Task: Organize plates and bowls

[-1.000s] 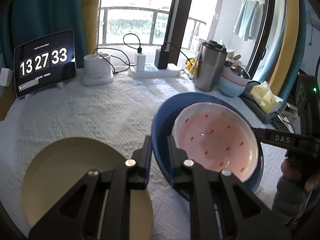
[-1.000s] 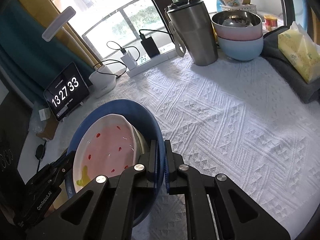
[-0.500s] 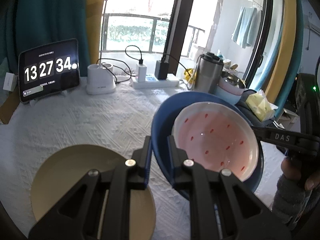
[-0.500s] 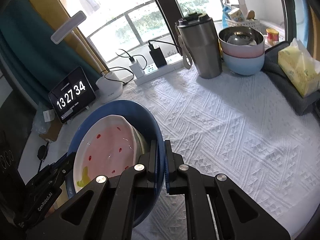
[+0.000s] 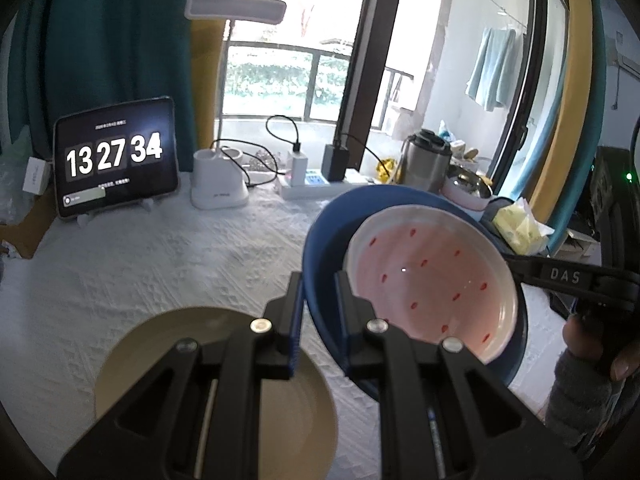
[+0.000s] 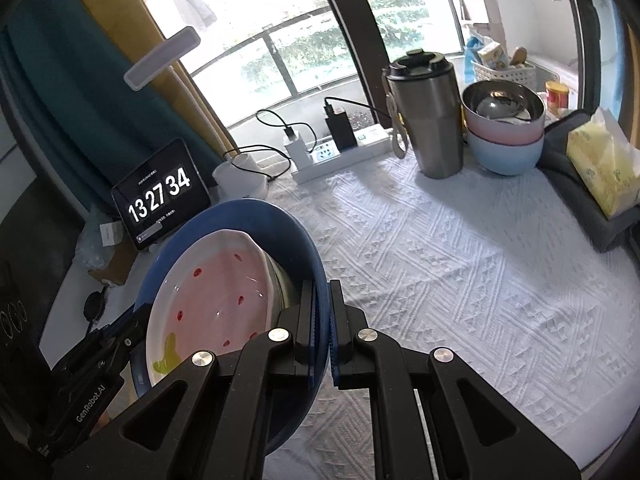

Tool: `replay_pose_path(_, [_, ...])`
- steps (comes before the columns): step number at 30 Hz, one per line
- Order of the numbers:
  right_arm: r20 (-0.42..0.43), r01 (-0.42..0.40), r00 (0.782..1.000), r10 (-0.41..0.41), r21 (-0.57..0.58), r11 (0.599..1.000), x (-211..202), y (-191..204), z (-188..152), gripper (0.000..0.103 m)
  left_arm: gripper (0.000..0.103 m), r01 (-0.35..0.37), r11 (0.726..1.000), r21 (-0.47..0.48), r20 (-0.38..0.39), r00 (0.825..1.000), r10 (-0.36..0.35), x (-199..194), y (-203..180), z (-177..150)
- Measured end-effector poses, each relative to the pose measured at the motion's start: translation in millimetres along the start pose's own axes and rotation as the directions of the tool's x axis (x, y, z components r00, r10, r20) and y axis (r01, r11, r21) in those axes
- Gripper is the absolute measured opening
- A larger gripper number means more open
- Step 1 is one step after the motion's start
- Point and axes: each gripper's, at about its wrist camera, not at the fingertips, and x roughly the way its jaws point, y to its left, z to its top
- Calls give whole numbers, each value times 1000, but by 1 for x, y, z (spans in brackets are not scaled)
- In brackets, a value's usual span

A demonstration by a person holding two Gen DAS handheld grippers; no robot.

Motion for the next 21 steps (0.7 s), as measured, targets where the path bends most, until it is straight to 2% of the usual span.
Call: replay_pose_path(21, [-18,-22,1000,20,-77,997,13,65,0,9,14,-38,997,-64,19,999,39,-29,52,-2])
